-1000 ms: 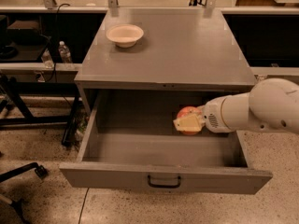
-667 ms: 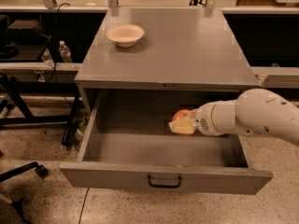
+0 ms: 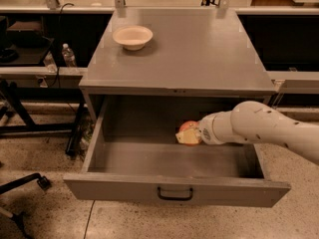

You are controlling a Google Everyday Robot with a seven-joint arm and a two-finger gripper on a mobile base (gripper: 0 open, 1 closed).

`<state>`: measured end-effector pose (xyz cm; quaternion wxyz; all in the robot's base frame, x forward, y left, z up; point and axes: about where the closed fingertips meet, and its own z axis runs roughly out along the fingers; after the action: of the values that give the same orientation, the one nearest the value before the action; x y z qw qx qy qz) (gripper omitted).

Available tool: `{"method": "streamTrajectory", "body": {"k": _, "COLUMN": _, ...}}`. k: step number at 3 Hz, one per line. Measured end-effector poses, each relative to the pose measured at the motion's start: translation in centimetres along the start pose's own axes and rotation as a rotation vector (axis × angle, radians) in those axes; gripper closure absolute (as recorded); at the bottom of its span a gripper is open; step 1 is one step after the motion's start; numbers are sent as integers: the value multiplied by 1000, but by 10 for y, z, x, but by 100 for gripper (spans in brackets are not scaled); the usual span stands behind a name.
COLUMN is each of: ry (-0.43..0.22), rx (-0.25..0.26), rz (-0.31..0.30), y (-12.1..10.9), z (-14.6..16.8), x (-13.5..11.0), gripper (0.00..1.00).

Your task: Place apple into top drawer

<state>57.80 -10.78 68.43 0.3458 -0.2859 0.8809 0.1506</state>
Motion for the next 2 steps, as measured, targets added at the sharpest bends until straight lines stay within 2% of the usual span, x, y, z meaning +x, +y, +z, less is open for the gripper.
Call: {"method": "streamTrajectory", "body": {"k": 2, "ry": 68, "rx": -13, "rz": -5, "y": -9, "z": 39, "x": 15, "gripper": 18}}
